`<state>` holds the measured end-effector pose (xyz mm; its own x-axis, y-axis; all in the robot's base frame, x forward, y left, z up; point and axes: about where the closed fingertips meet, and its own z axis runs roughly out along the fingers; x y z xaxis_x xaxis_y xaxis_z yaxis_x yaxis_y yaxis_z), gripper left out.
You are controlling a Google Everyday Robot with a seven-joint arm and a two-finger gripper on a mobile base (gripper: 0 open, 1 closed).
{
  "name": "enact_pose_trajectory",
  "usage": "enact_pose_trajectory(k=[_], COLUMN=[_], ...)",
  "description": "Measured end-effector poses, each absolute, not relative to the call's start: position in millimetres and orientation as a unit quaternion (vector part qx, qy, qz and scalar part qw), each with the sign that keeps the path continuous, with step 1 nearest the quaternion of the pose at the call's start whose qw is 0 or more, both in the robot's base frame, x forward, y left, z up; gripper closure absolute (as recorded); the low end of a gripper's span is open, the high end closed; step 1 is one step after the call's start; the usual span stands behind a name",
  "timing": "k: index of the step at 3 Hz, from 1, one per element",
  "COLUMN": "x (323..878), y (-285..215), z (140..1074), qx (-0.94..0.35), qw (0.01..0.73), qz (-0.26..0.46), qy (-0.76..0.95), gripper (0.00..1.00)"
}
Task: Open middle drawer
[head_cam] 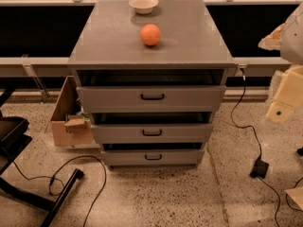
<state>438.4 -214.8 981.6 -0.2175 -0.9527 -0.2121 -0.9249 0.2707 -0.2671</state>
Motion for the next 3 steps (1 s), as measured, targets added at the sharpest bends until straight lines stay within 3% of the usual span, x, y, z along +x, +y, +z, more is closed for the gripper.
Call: enact_pose_trajectory(k=[2, 3], x=[434.1, 437.8], y=[-204.9, -172.9], z=[956.9, 913.6], qx=[-0.603, -0.609], qw=[0.158, 0.158], qz=[-0.05, -0.091], qy=[0.78, 0.772], gripper=[0.0, 0.0])
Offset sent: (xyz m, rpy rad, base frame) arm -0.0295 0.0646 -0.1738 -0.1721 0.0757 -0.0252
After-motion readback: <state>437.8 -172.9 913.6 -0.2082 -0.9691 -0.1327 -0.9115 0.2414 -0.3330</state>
